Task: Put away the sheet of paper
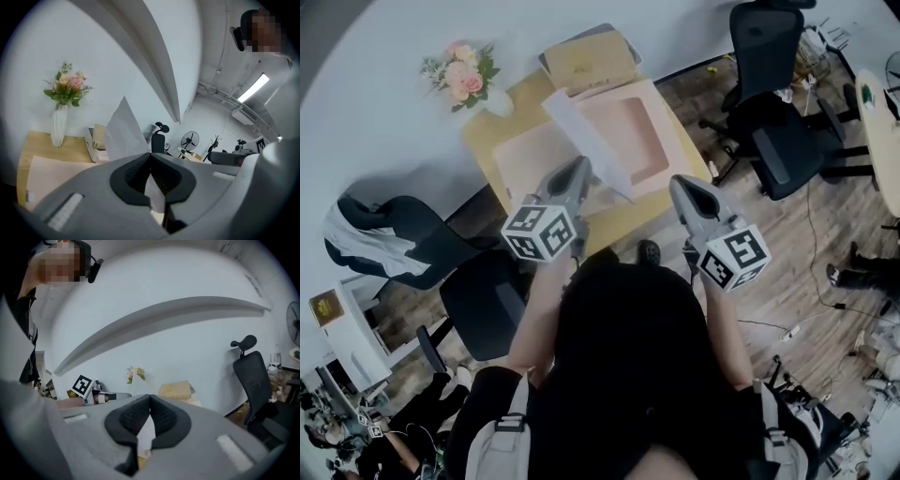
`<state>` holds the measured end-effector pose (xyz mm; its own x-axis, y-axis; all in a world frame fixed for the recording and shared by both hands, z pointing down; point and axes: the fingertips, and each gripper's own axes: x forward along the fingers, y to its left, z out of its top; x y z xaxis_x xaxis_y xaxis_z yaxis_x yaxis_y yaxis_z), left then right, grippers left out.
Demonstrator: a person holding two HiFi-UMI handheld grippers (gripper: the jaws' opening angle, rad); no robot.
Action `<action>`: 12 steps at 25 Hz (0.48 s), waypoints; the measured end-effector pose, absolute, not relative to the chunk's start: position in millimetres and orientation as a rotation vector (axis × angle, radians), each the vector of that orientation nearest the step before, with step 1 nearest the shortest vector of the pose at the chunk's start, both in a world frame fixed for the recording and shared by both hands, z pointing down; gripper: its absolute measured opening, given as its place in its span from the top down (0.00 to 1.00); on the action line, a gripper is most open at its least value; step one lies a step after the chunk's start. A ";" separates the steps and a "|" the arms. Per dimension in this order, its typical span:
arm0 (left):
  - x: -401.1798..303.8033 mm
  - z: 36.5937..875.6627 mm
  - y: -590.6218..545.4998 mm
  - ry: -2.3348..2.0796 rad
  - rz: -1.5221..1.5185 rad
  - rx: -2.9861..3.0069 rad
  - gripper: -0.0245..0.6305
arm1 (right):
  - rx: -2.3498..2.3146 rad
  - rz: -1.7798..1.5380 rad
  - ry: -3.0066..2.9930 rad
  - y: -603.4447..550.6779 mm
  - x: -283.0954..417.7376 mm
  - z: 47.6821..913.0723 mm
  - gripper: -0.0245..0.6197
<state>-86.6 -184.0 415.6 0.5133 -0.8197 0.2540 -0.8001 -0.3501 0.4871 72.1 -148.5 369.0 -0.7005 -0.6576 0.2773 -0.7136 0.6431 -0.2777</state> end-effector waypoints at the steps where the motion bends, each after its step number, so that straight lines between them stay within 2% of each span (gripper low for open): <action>1: -89.4 419.0 -187.0 -1.302 -0.041 2.195 0.95 | 1.151 0.557 -2.698 -150.3 69.1 369.7 0.96; 12: -122.8 494.8 -209.5 -1.119 0.185 2.141 0.95 | 1.218 0.607 -2.574 -161.2 28.6 392.7 0.96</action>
